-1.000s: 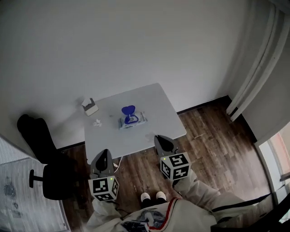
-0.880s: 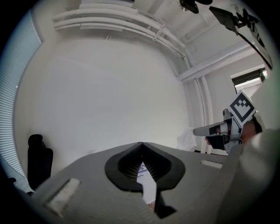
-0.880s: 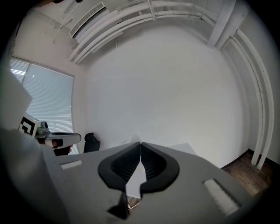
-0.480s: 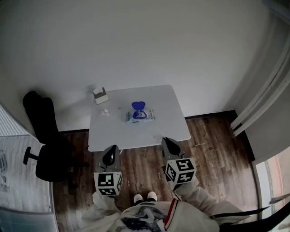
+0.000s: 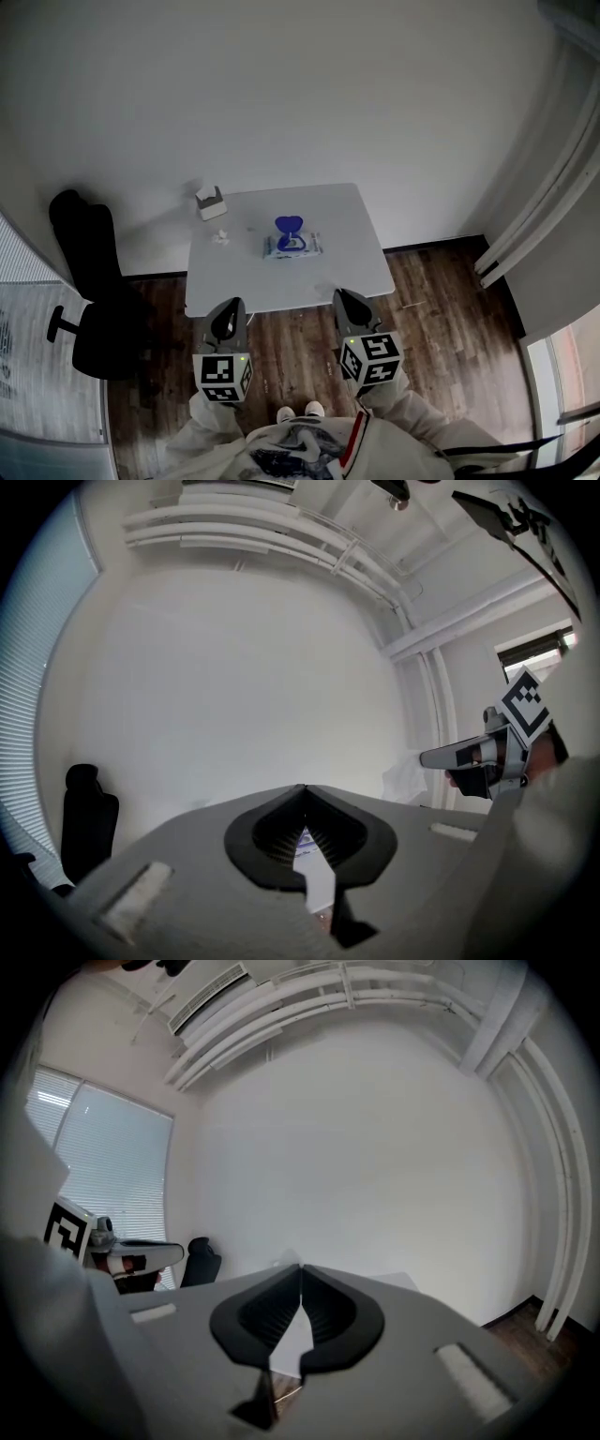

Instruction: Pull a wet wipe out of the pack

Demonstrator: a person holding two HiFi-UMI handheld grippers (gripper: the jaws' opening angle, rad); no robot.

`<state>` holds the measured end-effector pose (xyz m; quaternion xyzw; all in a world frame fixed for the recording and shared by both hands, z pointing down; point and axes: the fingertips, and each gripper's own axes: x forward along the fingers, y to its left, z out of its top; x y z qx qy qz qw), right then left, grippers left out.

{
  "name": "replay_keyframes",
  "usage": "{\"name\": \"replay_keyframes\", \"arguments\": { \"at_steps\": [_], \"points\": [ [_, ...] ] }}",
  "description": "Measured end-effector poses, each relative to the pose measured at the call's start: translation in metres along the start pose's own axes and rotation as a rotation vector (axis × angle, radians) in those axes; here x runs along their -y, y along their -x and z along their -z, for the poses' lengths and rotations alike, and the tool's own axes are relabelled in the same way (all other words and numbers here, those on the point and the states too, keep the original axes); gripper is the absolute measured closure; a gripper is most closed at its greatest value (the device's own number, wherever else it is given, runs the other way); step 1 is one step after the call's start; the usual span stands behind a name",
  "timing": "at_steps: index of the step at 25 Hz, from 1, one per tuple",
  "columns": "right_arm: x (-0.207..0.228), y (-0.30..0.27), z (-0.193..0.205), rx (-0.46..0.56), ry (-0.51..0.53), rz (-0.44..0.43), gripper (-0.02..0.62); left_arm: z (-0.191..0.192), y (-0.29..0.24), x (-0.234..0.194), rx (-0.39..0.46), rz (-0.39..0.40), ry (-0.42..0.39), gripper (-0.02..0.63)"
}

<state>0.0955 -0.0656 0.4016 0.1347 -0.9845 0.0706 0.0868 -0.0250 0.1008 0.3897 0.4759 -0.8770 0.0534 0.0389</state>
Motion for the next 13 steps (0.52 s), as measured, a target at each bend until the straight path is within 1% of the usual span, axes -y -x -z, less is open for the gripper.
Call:
{"name": "replay_keyframes", "arguments": {
  "at_steps": [13],
  "points": [
    [0.0006, -0.0001, 0.0002, -0.006, 0.003, 0.008, 0.584, 0.0027, -0.0023, 0.0056, 0.000, 0.017, 0.011, 0.603]
  ]
}}
